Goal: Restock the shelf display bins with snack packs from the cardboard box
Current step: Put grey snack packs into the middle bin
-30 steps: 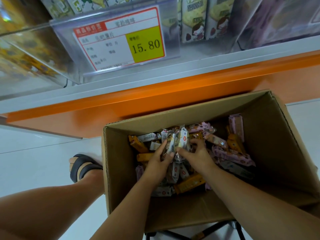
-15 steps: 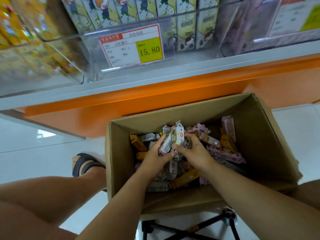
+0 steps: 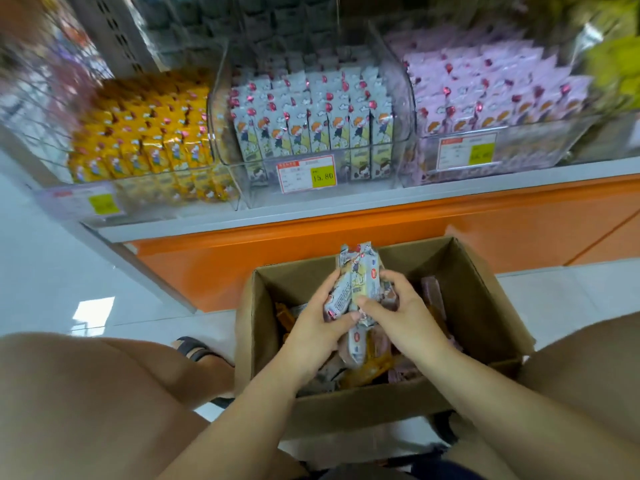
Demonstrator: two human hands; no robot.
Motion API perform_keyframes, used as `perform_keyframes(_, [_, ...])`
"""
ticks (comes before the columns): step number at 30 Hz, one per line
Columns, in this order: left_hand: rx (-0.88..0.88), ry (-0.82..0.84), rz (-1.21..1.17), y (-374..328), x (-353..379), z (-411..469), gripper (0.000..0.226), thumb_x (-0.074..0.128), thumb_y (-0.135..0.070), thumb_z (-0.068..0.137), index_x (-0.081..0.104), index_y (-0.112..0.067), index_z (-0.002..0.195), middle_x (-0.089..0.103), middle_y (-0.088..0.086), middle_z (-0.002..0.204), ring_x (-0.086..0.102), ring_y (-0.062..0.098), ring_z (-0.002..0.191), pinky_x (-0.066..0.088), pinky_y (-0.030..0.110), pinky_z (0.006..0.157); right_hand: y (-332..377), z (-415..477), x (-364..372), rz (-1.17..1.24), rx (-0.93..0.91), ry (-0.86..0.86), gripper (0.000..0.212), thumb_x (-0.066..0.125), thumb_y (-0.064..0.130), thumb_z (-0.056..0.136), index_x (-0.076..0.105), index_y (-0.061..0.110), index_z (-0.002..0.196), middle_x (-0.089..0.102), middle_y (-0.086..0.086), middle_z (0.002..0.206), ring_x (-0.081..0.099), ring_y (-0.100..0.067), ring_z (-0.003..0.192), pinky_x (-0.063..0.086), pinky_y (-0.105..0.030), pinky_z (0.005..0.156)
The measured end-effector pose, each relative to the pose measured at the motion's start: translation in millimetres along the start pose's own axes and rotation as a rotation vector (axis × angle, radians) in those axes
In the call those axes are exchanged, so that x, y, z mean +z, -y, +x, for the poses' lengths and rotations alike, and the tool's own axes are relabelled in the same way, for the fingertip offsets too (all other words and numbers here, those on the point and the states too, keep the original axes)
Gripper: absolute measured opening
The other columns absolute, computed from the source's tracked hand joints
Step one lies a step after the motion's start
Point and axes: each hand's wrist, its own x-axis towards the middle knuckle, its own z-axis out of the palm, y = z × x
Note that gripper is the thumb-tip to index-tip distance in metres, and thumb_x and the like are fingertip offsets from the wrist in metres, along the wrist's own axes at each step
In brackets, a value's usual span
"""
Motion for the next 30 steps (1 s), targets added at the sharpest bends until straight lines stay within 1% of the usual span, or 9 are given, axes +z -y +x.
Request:
perform_keyframes(4, [0.203,-0.005,0.025,-29.4,7.2,-20.5,0.065,0.065,-0.012,0.087,0.035,-0.044,0.135,0.055,-0.009,0.136,0.055,0.014,0.124,0.046,0.045,0.102,34.6,-23.4,-11.6,-0.04,-0.18,-0.037,0.045,0.067,0.031,0.085,0.044,0.039,0.123,0.06,0.011,0.12,0.06,-0.002,0.106,0.053,-0.028,0.089])
perform_keyframes(9, [0.429,-0.063,0.09,-73.8,15.9,-39.2,0.068,0.062,-0.004,0.088,0.034,-0.046,0.134,0.054,-0.017,0.134,0.054,0.001,0.121,0.048,0.022,0.096,79.0,-42.8,-19.7,-0.049,-0.386,-0.098,0.05,0.067,0.032,0.085,0.043,0.038,0.128,0.057,0.011,0.124,0.06,-0.003,0.106,0.054,-0.027,0.088])
perform_keyframes(12, [0.533,-0.09,0.12,-100.6,15.7,-41.7,0.069,0.061,0.0,0.088,0.033,-0.045,0.133,0.049,-0.028,0.131,0.051,-0.01,0.118,0.046,0.012,0.091,102.8,-43.7,-22.3,-0.061,-0.503,-0.142,0.048,0.067,0.038,0.083,0.043,0.052,0.122,0.057,0.011,0.124,0.06,-0.009,0.106,0.053,-0.036,0.089])
perform_keyframes(18, [0.66,-0.143,0.231,-157.6,-0.6,-15.7,0.065,0.065,-0.028,0.085,0.03,-0.065,0.127,0.034,-0.045,0.134,0.037,-0.011,0.13,0.04,0.035,0.109,157.5,-7.3,-17.9,-0.078,-0.635,-0.175,0.046,0.065,0.036,0.087,0.039,0.052,0.123,0.054,0.011,0.127,0.057,-0.007,0.111,0.051,-0.038,0.095])
perform_keyframes(20, [0.652,-0.138,0.174,-173.2,-10.7,2.2,0.065,0.067,-0.021,0.088,0.035,-0.063,0.127,0.045,-0.036,0.134,0.048,-0.003,0.125,0.045,0.041,0.105,173.9,12.7,-14.7,-0.086,-0.65,-0.192,0.047,0.064,0.035,0.088,0.041,0.045,0.128,0.053,0.012,0.126,0.055,-0.002,0.111,0.05,-0.033,0.095])
perform_keyframes(22, [0.621,-0.132,0.111,-187.7,-21.7,22.3,0.066,0.07,-0.023,0.086,0.04,-0.065,0.126,0.051,-0.016,0.138,0.052,0.018,0.126,0.046,0.052,0.101,189.9,32.9,-10.7,-0.079,-0.647,-0.2,0.047,0.063,0.033,0.089,0.044,0.038,0.131,0.054,0.012,0.125,0.053,0.001,0.109,0.049,-0.026,0.093])
perform_keyframes(24, [0.574,-0.127,0.073,-202.5,-32.1,43.2,0.066,0.072,-0.025,0.084,0.04,-0.067,0.124,0.053,-0.008,0.139,0.052,0.031,0.126,0.044,0.059,0.099,203.8,54.6,-7.6,-0.05,-0.627,-0.182,0.044,0.063,0.033,0.089,0.045,0.042,0.128,0.056,0.011,0.122,0.056,-0.003,0.108,0.051,-0.031,0.091])
perform_keyframes(28, [0.494,-0.111,0.047,-224.1,-43.4,86.7,0.071,0.071,-0.021,0.086,0.034,-0.056,0.137,0.057,-0.005,0.134,0.059,0.03,0.116,0.049,0.045,0.09,219.3,97.5,-6.0,-0.023,-0.581,-0.183,0.039,0.062,0.032,0.09,0.043,0.049,0.12,0.057,0.011,0.124,0.056,-0.01,0.112,0.051,-0.036,0.092])
perform_keyframes(30, [0.468,-0.118,0.066,-230.4,-44.5,107.0,0.072,0.075,-0.03,0.081,0.036,-0.057,0.136,0.055,-0.005,0.137,0.06,0.027,0.116,0.049,0.049,0.09,222.8,115.2,-7.9,-0.037,-0.555,-0.218,0.039,0.06,0.035,0.091,0.043,0.047,0.125,0.055,0.011,0.127,0.053,-0.008,0.115,0.048,-0.033,0.093])
